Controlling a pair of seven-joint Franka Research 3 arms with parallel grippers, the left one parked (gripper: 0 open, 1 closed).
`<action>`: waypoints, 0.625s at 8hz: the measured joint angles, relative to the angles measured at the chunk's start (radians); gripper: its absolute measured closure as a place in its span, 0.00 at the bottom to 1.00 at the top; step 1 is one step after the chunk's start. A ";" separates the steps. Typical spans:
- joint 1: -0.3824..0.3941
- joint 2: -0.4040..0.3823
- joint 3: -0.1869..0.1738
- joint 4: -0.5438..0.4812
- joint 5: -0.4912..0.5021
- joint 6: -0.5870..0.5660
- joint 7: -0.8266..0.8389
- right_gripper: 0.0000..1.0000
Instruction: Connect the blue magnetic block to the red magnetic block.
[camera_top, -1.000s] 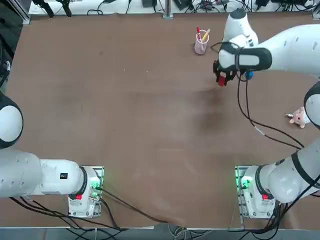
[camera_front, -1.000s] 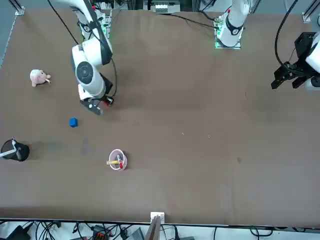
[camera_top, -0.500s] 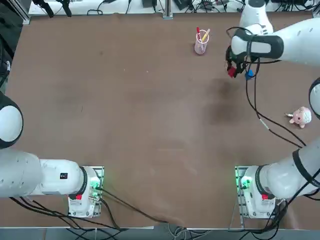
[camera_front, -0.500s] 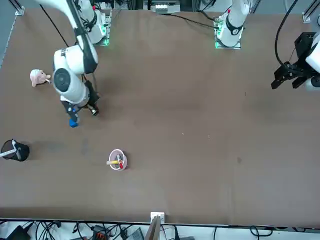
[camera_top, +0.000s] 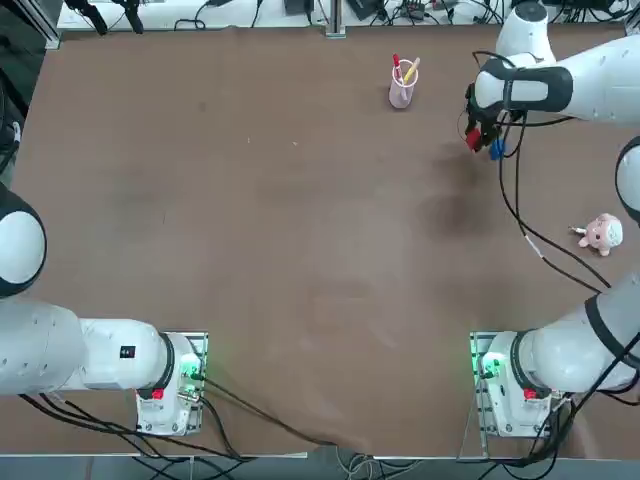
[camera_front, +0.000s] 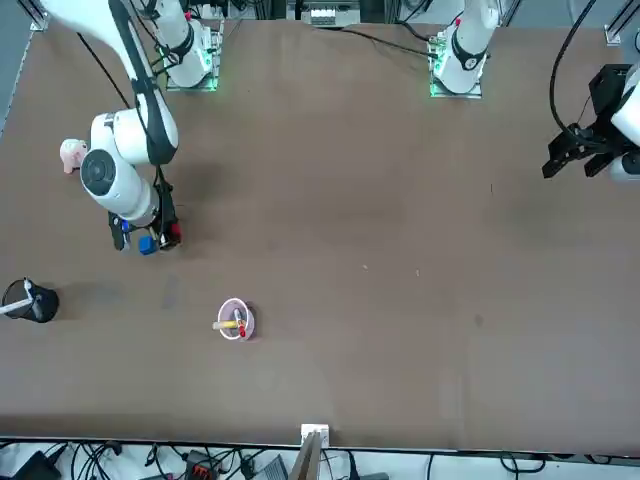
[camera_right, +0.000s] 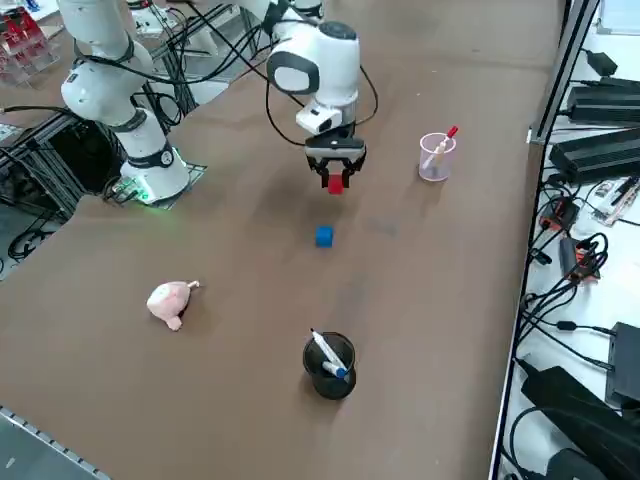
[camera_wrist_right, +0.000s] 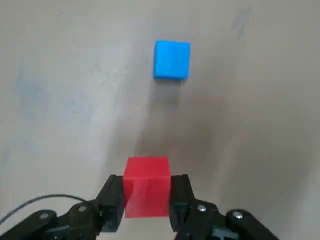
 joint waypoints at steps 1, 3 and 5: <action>-0.017 0.012 0.000 0.000 0.000 0.012 0.023 0.52; -0.048 0.031 0.000 0.000 0.022 0.031 0.040 0.52; -0.081 0.045 0.000 0.000 0.076 0.071 0.042 0.52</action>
